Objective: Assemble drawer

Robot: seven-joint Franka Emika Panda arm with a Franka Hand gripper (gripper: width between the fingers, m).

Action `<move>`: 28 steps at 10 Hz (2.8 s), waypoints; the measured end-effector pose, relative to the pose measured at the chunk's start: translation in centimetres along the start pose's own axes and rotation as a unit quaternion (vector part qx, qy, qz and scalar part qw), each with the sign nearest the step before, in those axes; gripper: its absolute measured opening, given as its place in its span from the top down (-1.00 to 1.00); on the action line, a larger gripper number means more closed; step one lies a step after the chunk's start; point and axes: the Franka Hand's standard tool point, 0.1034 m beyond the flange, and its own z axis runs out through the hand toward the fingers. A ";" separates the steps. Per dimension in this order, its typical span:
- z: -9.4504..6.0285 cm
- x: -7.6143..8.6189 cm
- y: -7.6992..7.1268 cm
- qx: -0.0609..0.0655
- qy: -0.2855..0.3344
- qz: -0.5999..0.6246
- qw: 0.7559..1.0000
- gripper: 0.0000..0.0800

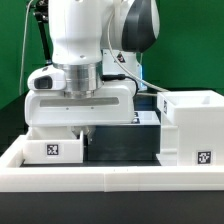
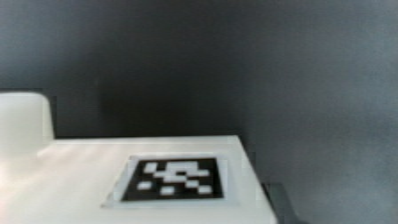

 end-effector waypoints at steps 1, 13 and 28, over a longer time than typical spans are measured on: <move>0.0 0.0 0.0 0.000 0.000 0.000 1.000 0.90; -3.2 1.9 -2.4 0.000 0.007 -0.117 0.993 0.89; -2.7 2.9 -2.5 -0.052 -0.019 -0.693 0.719 0.89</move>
Offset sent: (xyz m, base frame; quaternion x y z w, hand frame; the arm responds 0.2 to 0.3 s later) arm 0.0000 0.0000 0.0000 0.0000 0.0000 0.0000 1.0000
